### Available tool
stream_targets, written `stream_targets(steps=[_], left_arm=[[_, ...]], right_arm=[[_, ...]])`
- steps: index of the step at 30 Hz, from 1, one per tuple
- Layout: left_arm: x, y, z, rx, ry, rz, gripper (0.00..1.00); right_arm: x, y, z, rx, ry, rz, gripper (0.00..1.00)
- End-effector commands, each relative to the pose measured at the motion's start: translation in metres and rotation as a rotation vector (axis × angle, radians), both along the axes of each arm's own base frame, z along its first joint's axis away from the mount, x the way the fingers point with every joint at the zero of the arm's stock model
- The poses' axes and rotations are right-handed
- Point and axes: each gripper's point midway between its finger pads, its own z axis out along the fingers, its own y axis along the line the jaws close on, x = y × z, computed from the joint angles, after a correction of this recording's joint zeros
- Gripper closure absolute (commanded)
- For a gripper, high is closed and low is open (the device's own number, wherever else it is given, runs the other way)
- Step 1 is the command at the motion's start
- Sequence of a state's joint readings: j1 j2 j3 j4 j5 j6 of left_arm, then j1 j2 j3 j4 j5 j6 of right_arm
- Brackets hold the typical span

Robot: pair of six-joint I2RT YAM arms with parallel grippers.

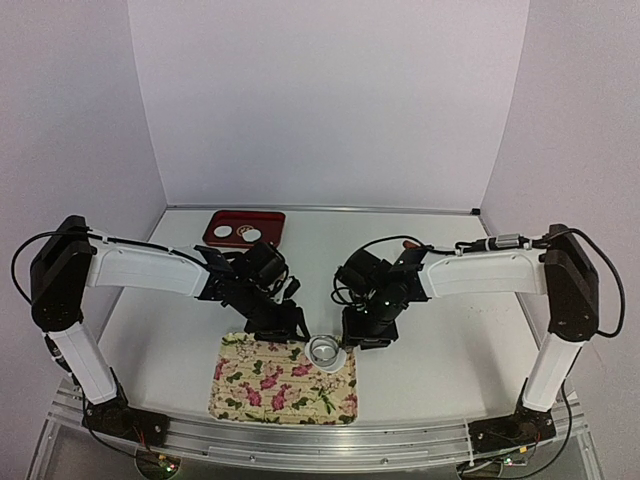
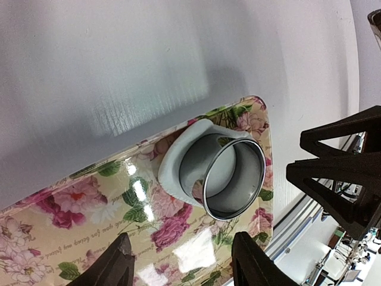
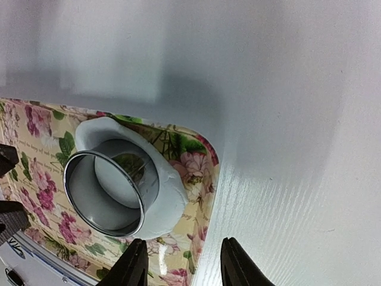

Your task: Roll out the dumpling wrappers from the dough

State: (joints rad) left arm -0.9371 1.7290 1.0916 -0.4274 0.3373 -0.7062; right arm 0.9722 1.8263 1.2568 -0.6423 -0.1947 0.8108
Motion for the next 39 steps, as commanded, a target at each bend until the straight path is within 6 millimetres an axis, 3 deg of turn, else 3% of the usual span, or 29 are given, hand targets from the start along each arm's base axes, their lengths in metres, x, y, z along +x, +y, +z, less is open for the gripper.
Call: stream_targets(steps=[1,7,13,24,29,39], left_arm=[[0.010,-0.013,0.017,-0.047,-0.048,0.007,0.44],[0.011,-0.015,0.009,-0.048,-0.036,0.003,0.47],[0.015,-0.014,0.002,-0.036,-0.036,0.031,0.51],[0.013,-0.009,-0.004,-0.019,-0.032,0.043,0.51],[0.012,-0.005,-0.006,-0.006,-0.031,0.048,0.51],[0.002,0.019,-0.010,0.002,-0.011,0.092,0.51]], right_arm=[[0.010,0.012,0.018,0.024,-0.049,0.028,0.57],[0.017,0.029,0.009,0.016,-0.055,0.067,0.57],[0.020,0.032,-0.009,-0.025,-0.047,0.075,0.63],[0.023,0.042,-0.022,-0.050,-0.051,0.103,0.84],[0.021,0.042,-0.025,-0.063,-0.047,0.121,1.00],[0.009,0.036,-0.025,-0.126,-0.059,0.205,1.00]])
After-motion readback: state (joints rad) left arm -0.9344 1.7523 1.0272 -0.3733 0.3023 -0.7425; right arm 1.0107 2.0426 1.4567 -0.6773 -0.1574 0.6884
